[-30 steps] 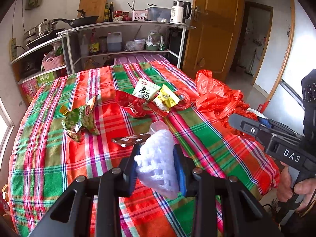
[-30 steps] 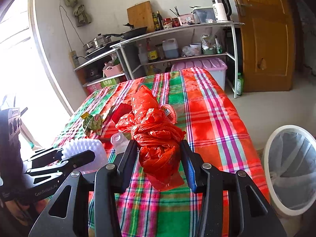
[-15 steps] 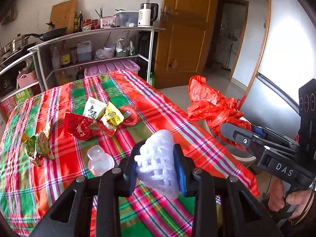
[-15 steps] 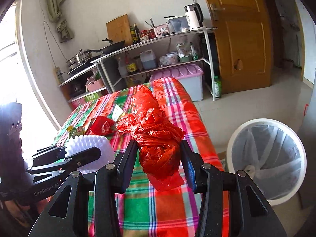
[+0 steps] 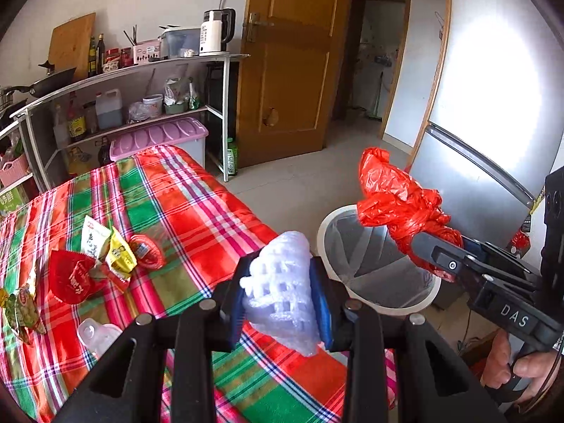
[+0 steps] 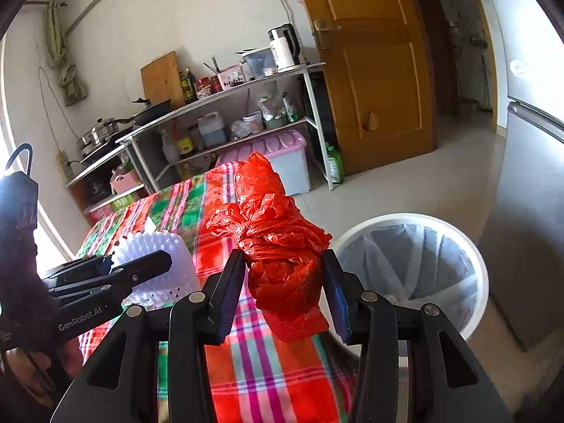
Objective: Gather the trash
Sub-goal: 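Carry the foam net and red bag to the bin and release both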
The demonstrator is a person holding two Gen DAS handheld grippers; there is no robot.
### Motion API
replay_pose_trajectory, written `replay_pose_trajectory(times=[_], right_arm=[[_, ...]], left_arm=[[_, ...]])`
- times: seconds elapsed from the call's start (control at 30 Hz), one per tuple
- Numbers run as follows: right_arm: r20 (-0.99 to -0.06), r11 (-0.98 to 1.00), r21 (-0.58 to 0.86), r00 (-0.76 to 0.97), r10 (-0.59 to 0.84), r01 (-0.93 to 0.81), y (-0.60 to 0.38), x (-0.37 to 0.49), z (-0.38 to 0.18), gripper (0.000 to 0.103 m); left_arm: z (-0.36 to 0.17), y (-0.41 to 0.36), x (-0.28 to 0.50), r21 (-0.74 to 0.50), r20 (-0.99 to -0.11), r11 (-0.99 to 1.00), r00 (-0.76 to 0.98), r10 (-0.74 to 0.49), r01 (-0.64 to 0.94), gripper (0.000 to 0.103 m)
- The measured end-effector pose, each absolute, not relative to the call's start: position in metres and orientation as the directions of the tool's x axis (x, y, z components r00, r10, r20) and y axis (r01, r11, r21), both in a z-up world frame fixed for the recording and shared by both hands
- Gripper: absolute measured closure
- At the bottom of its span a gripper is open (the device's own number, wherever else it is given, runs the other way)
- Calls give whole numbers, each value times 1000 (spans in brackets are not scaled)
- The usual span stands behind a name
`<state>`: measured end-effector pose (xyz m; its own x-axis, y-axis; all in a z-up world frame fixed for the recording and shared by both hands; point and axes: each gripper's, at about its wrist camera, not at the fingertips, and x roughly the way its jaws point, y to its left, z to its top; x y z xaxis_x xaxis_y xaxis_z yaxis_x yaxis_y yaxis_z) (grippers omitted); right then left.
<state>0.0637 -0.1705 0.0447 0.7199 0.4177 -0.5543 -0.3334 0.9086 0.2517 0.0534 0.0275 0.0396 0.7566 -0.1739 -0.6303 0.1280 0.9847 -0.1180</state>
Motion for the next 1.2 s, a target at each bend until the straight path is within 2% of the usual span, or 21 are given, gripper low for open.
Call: replay_pose_trajectory(times=[0.63,0.93,1.2], right_arm=[[-657,981,181,733,178,-76,-251,90,9,58],[-718,987,159,685,123,-11,-270,103,-19,57],[-763,993,118,641,83,12,-273,114,-36,56]], left_arm=[[11,-65,120,-155,-681,950,668,-301,271,67],[-9,-85,143,-158,-719,949,627,-299,271,66],[-19,-95,148,-151,-739,945,602,-302,289,61]])
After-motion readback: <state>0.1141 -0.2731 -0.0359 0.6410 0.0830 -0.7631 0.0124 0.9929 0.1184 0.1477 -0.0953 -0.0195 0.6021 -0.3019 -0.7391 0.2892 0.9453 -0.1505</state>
